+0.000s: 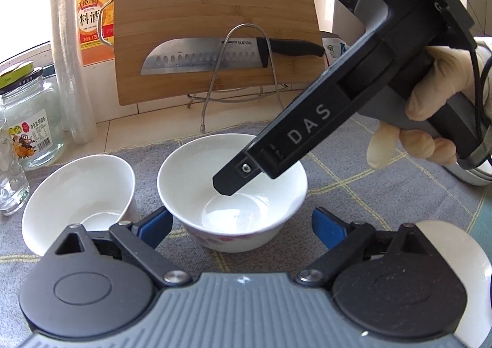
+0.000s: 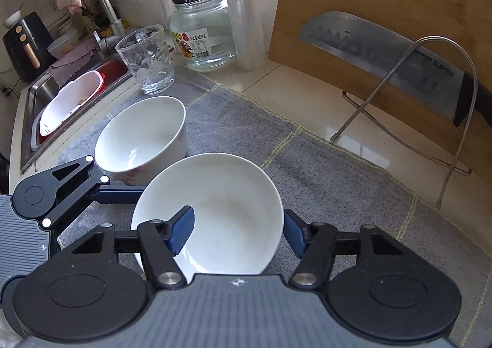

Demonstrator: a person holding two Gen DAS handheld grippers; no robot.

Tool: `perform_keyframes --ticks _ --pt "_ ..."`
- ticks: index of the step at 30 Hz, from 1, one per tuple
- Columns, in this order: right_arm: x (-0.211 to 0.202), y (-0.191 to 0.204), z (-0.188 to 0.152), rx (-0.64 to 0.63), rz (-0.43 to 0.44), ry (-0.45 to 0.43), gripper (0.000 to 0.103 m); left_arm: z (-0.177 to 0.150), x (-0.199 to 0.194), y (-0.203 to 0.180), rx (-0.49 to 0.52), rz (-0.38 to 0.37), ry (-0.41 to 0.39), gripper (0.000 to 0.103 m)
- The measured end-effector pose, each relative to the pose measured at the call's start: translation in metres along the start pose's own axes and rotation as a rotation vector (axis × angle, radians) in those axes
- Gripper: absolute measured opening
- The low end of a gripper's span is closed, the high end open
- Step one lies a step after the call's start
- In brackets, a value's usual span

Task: Organize plates and bowls
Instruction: 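Grasp another white bowl rim with the right gripper and lift it toward the other bowl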

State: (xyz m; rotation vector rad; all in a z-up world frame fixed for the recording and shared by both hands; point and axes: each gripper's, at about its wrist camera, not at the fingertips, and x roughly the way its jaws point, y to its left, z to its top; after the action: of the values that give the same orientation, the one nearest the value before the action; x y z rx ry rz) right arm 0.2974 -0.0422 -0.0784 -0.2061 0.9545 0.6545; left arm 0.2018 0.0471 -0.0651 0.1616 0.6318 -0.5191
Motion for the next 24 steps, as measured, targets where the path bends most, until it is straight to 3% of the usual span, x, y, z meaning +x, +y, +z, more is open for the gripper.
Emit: perform_keyframes --ticks 10,24 --pt "0.0031 -0.0037 0.0042 0.004 0.018 0.004 0.064 -0.0014 0.0015 0.0025 -0.019 0.016 -0.008 0.088" --pt "0.0064 -0.0081 0.0094 0.030 0.050 0.020 0.064 -0.0021 0.0011 0.0003 -0.010 0.018 -0.005 0.088"
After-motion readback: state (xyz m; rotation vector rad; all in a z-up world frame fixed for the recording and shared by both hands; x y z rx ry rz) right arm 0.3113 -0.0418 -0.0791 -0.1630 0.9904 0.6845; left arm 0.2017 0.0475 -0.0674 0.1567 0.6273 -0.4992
